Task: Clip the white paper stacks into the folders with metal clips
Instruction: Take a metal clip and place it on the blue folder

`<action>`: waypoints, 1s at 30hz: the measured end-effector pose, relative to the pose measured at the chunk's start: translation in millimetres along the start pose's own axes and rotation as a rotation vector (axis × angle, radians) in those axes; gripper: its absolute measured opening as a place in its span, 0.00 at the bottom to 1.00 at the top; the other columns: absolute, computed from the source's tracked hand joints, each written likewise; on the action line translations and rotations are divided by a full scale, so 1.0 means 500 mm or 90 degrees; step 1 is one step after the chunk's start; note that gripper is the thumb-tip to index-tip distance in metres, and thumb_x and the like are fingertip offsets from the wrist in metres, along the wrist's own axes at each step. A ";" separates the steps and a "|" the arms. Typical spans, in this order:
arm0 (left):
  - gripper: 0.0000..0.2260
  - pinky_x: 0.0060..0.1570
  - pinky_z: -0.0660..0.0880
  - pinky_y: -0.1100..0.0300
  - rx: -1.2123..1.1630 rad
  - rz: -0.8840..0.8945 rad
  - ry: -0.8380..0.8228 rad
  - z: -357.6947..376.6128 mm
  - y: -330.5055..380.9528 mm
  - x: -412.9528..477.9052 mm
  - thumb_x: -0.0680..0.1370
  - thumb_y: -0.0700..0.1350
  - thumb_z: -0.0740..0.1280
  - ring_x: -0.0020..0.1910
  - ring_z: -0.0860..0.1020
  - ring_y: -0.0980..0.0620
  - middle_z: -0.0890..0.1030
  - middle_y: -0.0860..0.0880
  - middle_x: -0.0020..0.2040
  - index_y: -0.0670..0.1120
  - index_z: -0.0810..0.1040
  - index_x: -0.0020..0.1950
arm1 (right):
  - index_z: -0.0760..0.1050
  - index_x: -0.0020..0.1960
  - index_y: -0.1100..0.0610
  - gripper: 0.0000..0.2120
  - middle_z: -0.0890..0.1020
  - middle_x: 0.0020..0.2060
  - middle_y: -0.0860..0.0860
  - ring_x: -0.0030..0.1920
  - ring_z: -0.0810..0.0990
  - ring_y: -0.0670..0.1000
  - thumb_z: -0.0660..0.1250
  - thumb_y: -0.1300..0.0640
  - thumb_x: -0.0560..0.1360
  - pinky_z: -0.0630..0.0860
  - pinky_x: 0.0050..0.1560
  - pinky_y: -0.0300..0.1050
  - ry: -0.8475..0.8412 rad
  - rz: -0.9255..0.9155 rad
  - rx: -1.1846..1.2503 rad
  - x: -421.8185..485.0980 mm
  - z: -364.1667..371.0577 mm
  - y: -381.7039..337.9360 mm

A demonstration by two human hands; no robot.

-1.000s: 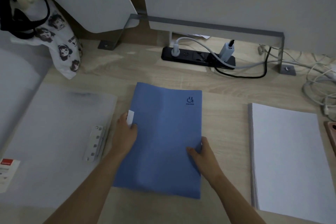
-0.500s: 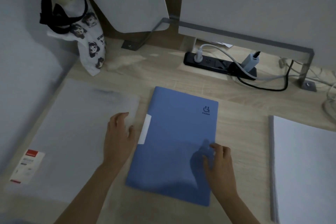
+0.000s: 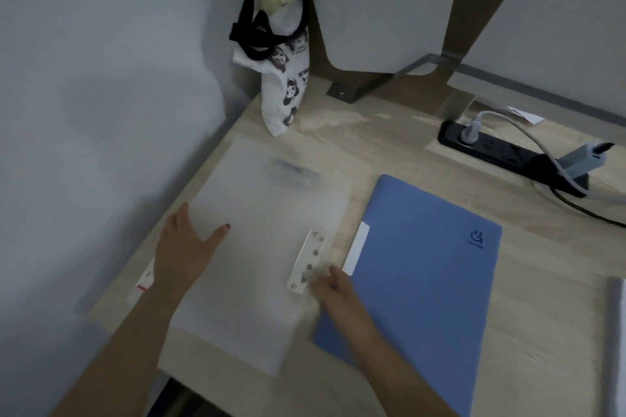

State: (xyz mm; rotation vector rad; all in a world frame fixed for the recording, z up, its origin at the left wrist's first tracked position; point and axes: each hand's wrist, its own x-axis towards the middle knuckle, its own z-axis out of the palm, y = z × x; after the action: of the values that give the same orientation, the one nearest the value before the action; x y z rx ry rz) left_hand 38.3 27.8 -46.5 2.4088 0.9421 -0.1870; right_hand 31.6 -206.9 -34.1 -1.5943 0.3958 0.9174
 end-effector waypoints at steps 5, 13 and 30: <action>0.34 0.68 0.63 0.43 -0.022 -0.014 0.005 0.001 -0.014 0.007 0.74 0.56 0.67 0.69 0.63 0.38 0.65 0.36 0.70 0.40 0.60 0.73 | 0.71 0.49 0.58 0.05 0.78 0.49 0.58 0.48 0.78 0.54 0.62 0.65 0.74 0.74 0.49 0.41 0.002 0.015 0.030 0.010 0.018 0.014; 0.34 0.43 0.75 0.48 -0.139 -0.044 -0.047 -0.022 -0.016 -0.008 0.74 0.66 0.56 0.45 0.79 0.37 0.79 0.36 0.46 0.34 0.74 0.56 | 0.66 0.60 0.42 0.17 0.78 0.56 0.52 0.54 0.78 0.49 0.63 0.59 0.76 0.77 0.51 0.42 0.034 -0.086 0.103 -0.044 -0.029 0.023; 0.12 0.46 0.74 0.52 -0.300 0.123 -0.176 0.248 0.310 -0.318 0.79 0.54 0.58 0.45 0.78 0.48 0.78 0.48 0.48 0.47 0.70 0.55 | 0.67 0.65 0.43 0.21 0.81 0.49 0.54 0.45 0.79 0.48 0.63 0.61 0.76 0.73 0.43 0.42 0.386 -0.131 0.225 -0.231 -0.384 0.183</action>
State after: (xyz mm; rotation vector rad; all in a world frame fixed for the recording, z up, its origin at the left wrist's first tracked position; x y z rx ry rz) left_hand 30.4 -226.1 -33.5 1.9596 0.5484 -0.1945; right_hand -39.9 -437.0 -11.0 -1.5216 0.7529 0.1719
